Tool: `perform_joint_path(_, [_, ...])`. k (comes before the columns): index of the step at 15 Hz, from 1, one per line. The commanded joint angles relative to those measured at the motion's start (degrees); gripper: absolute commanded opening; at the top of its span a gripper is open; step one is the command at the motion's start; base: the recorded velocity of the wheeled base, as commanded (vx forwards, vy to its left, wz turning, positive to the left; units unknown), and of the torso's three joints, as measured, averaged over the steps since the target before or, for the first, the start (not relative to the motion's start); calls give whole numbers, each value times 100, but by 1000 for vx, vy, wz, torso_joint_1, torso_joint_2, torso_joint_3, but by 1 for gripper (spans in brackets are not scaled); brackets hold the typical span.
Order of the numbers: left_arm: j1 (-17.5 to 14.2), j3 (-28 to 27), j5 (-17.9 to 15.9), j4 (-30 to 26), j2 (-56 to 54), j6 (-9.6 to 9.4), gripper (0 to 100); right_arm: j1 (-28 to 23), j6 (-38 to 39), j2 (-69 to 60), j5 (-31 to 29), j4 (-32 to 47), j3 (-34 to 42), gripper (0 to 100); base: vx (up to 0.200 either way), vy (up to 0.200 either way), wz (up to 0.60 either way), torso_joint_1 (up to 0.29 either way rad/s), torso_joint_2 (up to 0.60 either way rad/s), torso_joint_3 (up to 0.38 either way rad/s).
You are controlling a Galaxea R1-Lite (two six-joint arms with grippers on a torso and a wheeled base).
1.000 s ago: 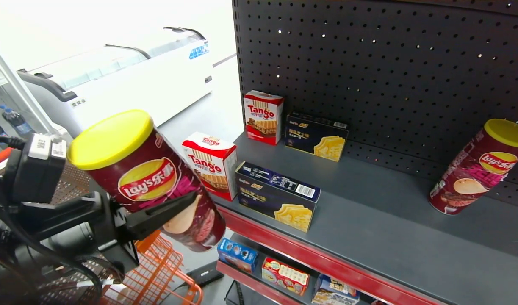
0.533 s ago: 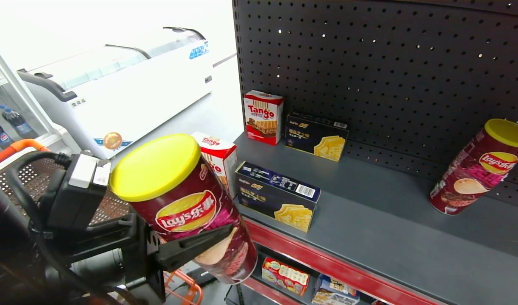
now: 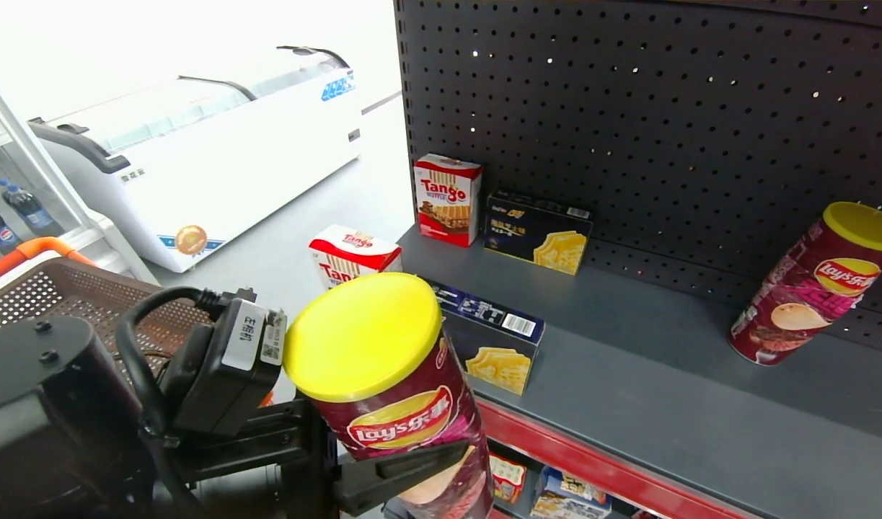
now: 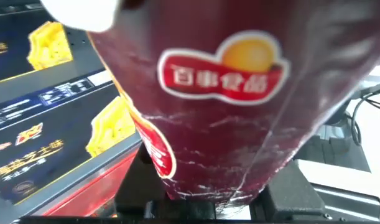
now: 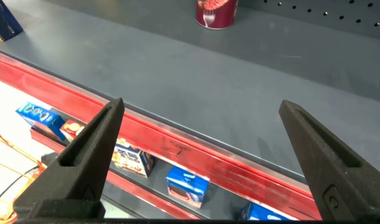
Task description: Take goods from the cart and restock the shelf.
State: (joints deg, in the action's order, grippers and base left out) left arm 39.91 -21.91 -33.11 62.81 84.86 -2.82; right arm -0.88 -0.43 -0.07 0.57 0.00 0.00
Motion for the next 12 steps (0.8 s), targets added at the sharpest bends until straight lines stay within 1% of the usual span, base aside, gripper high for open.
perform_joint_path(1, [25, -15, -3, 4, 83, 0, 0, 0, -1, 7, 4, 0, 0, 100, 0, 0, -600, 2, 2, 7])
perform_joint_path(5, [25, -24, 6, 12, 75, 0, 0, 0, -1, 7, 4, 0, 0, 100, 0, 0, -600, 7, 4, 2])
perform_joint_path(11, [25, -15, 6, 30, 75, 0, 0, 0, -1, 7, 4, 0, 0, 100, 0, 0, 0, 0, 0, 0])
perform_joint_path(12, [25, -15, 6, 30, 75, 0, 0, 0, -1, 7, 4, 0, 0, 100, 0, 0, -600, 2, 7, 2])
